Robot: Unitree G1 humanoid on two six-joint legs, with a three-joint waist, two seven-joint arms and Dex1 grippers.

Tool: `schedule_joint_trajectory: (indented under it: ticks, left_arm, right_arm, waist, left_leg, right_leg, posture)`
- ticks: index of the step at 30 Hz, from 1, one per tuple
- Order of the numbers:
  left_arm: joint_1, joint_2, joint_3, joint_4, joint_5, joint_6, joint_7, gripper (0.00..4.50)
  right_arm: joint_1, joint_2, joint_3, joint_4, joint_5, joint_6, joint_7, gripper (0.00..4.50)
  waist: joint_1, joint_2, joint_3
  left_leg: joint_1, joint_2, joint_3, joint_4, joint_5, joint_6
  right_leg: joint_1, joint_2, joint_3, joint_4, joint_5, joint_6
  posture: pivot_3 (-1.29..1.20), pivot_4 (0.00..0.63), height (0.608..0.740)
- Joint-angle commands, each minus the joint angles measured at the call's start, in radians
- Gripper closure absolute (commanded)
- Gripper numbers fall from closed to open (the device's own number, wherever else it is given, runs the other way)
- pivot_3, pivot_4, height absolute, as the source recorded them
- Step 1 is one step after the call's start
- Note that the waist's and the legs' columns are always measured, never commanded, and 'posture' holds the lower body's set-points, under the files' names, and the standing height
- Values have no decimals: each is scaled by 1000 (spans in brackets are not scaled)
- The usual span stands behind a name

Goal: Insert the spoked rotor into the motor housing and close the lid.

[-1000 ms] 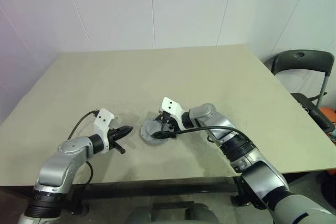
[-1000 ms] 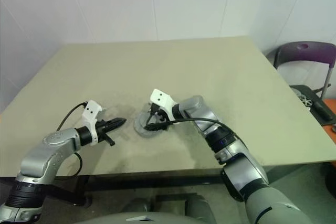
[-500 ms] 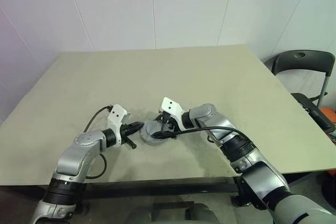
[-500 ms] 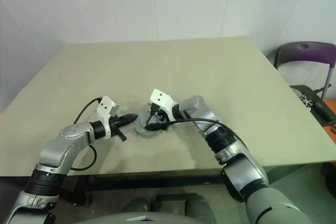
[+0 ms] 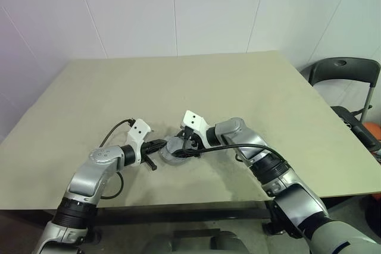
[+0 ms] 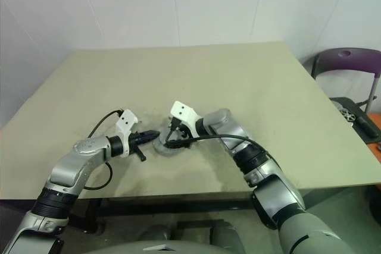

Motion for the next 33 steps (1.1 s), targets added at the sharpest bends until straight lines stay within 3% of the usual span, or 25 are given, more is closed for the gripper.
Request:
schedule_joint_trajectory:
  ticks: [1,2,11,18,22,27,33]
  left_arm:
    - [17,13,-33,-4,21,27,-12,4500]
    - [18,18,-39,-7,27,27,-16,4500]
    - [19,28,-49,-7,41,24,-27,4500]
    - [21,42,-41,6,59,1,-25,4500]
    - [19,43,-33,7,59,0,-27,4500]
    - [10,49,-23,35,76,-29,-15,4500]
    - [-8,48,-21,76,101,-76,-2,4500]
  right_arm:
    - [-9,-11,-10,-19,13,38,18,190]
    - [-17,-11,-20,-23,20,50,20,40]
    - [-107,2,-182,1,126,187,-4,40]
    - [-91,-66,-230,23,152,270,-20,40]
    - [-100,-74,-333,91,248,468,-33,40]
    - [-87,-115,-333,112,310,740,-47,40]
    - [-98,-25,-481,170,378,919,-148,40]
  waist:
    - [0,0,0]
    - [0,0,0]
    - [-1,0,0]
    - [-1,0,0]
    - [-3,0,0]
    - [-2,0,0]
    - [-5,1,0]
  left_leg:
    - [0,0,0,0,0,0]
    - [0,0,0,0,0,0]
    - [0,0,-1,0,0,0]
    - [0,0,-3,0,0,0]
    - [0,0,-2,0,0,0]
    - [0,0,-2,0,0,0]
    - [0,1,-2,0,0,0]
  right_leg:
    - [0,0,0,0,0,0]
    - [0,0,0,0,0,0]
    - [0,0,0,1,0,0]
    - [0,0,0,0,0,0]
    - [0,0,0,1,0,0]
    - [0,0,0,0,0,0]
    - [-1,1,0,1,0,0]
  posture:
    - [0,0,740]
    - [0,0,740]
    - [0,0,740]
    - [0,0,740]
    - [0,0,740]
    - [0,0,740]
    - [0,0,740]
